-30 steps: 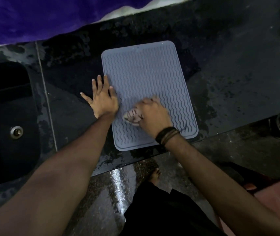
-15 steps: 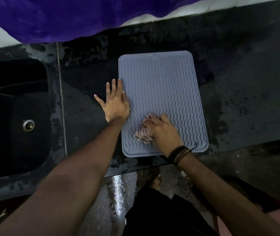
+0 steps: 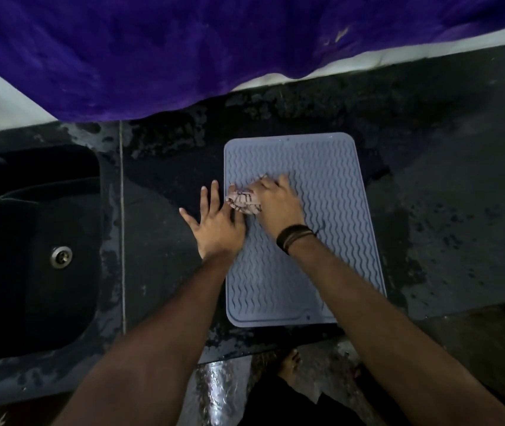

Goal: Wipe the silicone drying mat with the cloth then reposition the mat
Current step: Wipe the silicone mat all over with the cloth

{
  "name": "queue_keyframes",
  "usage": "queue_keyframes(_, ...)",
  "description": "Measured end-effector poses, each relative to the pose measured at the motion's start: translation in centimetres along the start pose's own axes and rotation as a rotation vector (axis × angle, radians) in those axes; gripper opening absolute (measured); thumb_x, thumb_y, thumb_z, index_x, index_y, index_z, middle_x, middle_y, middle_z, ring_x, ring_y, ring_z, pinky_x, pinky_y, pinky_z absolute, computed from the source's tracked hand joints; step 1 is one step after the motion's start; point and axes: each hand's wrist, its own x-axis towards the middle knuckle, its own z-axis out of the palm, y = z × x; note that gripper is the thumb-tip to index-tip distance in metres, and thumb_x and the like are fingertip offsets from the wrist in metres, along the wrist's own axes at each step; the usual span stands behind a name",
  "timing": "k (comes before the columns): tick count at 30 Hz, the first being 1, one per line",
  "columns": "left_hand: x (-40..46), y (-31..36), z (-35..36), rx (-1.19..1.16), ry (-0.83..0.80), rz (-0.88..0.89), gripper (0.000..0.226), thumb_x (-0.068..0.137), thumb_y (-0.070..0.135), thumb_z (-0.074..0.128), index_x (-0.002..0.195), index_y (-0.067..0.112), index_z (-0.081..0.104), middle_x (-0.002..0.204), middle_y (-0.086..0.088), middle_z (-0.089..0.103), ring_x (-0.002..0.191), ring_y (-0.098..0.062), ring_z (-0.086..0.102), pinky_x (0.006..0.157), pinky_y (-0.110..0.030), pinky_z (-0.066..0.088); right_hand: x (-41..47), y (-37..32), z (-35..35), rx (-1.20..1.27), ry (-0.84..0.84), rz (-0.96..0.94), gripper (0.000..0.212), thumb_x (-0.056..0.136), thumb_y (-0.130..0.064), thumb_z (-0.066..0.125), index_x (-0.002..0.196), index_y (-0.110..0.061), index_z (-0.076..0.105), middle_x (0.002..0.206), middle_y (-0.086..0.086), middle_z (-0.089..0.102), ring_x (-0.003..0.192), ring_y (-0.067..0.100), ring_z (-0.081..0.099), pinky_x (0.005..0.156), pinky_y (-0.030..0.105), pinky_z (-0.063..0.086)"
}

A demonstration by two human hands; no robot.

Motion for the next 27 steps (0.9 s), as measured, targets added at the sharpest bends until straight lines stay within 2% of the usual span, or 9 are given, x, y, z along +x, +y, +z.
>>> queue_keyframes(2,-0.1,-0.1,0.0,0.014,-0.003,0.006,0.062,0.1,0.044,0.04,0.159,0.041,0.023,0.171,0.005,0.006,0.157,-0.02,-0.002,0.115,-0.072,-0.007,-2.1,0.7,0.1,0.028,0.007,-0.028,0.045,0.082,-0.01,0.066,0.125,-0.018,0.06,0.131,0.0,0.057,0.12,0.028,0.042,0.097,0.04,0.047)
queue_keyframes(5,0.0,0.2,0.0,-0.012,-0.009,-0.014,0.053,0.107,0.052,0.023,0.159,0.045,0.015,0.171,0.006,0.005,0.157,-0.017,-0.006,0.116,-0.069,-0.012,-4.8,1.6,0.2,0.005,-0.055,-0.061,0.041,0.084,-0.011,0.063,0.125,-0.018,0.059,0.131,0.0,0.056,0.12,0.026,0.041,0.098,0.042,0.047)
queue_keyframes(9,0.0,0.2,0.1,-0.019,0.001,-0.02,0.053,0.106,0.054,0.02,0.159,0.045,0.017,0.17,0.006,0.007,0.157,-0.017,-0.006,0.116,-0.068,-0.013,-3.7,2.4,-0.2,-0.003,-0.125,-0.069,0.033,0.083,-0.019,0.065,0.116,-0.021,0.063,0.12,-0.001,0.063,0.116,0.022,0.047,0.102,0.038,0.043)
queue_keyframes(12,0.0,0.1,0.3,-0.018,0.018,-0.019,0.056,0.103,0.051,0.028,0.158,0.042,0.022,0.17,0.007,0.009,0.157,-0.016,-0.002,0.116,-0.068,-0.011,0.9,1.2,-0.9,0.04,0.034,-0.047,0.042,0.08,-0.022,0.07,0.122,-0.021,0.061,0.124,-0.001,0.061,0.117,0.024,0.049,0.106,0.038,0.039)
queue_keyframes(14,0.1,0.3,0.1,-0.042,0.024,-0.042,0.055,0.104,0.055,0.024,0.158,0.043,0.025,0.17,0.009,0.011,0.157,-0.015,-0.002,0.117,-0.068,-0.011,4.8,-0.3,-1.3,0.08,0.112,-0.064,0.044,0.082,-0.017,0.068,0.125,-0.023,0.059,0.128,-0.001,0.06,0.118,0.023,0.048,0.103,0.036,0.039)
queue_keyframes(17,0.0,0.5,0.1,-0.05,0.029,-0.044,0.055,0.104,0.057,0.022,0.158,0.045,0.022,0.169,0.009,0.013,0.157,-0.014,-0.001,0.117,-0.067,-0.012,8.9,-1.1,-1.3,0.027,0.085,-0.091,0.044,0.086,-0.009,0.06,0.128,-0.02,0.058,0.13,0.002,0.059,0.119,0.026,0.043,0.1,0.036,0.043)
queue_keyframes(21,-0.1,0.4,0.0,-0.072,0.039,-0.045,0.053,0.105,0.057,0.025,0.157,0.044,0.027,0.169,0.008,0.015,0.157,-0.015,0.0,0.118,-0.067,-0.012,9.7,3.3,-1.4,-0.066,0.074,-0.087,0.035,0.093,-0.017,0.052,0.127,-0.017,0.059,0.126,0.004,0.063,0.117,0.028,0.046,0.101,0.037,0.039)
queue_keyframes(24,-0.1,0.5,0.0,-0.071,0.033,-0.045,0.053,0.106,0.056,0.026,0.157,0.044,0.026,0.169,0.008,0.014,0.157,-0.014,-0.002,0.117,-0.066,-0.014,8.7,8.2,-2.1,-0.07,0.08,0.039,0.035,0.092,-0.025,0.055,0.126,-0.022,0.061,0.126,0.003,0.065,0.122,0.028,0.049,0.108,0.04,0.037)
queue_keyframes(27,-0.1,0.4,0.0,-0.071,0.04,-0.041,0.053,0.106,0.056,0.025,0.157,0.044,0.026,0.169,0.007,0.014,0.157,-0.014,-0.002,0.117,-0.066,-0.013,7.4,10.3,-2.3,-0.053,0.141,0.159,0.042,0.082,-0.009,0.064,0.123,-0.019,0.064,0.123,0.009,0.066,0.118,0.034,0.051,0.106,0.04,0.041)
